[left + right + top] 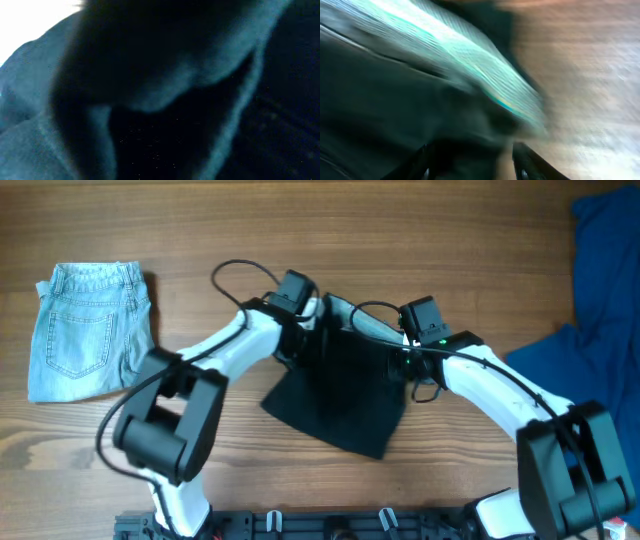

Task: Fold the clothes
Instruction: 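Carry the folded shorts with the left gripper onto the denim shorts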

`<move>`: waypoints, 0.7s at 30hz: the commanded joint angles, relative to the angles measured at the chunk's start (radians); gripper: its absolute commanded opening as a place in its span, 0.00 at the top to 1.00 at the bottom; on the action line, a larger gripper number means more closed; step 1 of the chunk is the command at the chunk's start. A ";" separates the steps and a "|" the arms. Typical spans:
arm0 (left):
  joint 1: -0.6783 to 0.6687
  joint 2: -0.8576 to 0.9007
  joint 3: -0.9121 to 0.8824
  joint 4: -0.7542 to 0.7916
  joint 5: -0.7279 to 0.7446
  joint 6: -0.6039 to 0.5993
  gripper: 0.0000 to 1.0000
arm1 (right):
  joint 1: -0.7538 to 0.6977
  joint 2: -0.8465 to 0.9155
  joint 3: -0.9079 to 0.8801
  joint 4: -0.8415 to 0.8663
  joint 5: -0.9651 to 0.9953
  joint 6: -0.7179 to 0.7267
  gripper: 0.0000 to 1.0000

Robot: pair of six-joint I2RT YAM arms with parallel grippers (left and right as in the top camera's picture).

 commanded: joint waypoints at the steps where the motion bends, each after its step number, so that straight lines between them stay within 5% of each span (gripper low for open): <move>1: 0.141 -0.176 -0.007 -0.040 -0.158 0.048 0.96 | -0.032 -0.119 0.048 -0.061 0.035 -0.020 0.50; 6: 0.331 -0.361 -0.007 -0.076 -0.206 0.066 0.96 | -0.044 -0.250 0.051 -0.114 0.036 -0.044 0.49; 11: 0.519 -0.481 -0.007 -0.042 -0.230 0.211 0.96 | -0.044 -0.322 0.051 -0.129 0.035 -0.046 0.49; 21: 0.820 -0.451 -0.007 0.125 -0.254 0.401 0.96 | -0.044 -0.331 0.051 -0.163 0.035 -0.045 0.49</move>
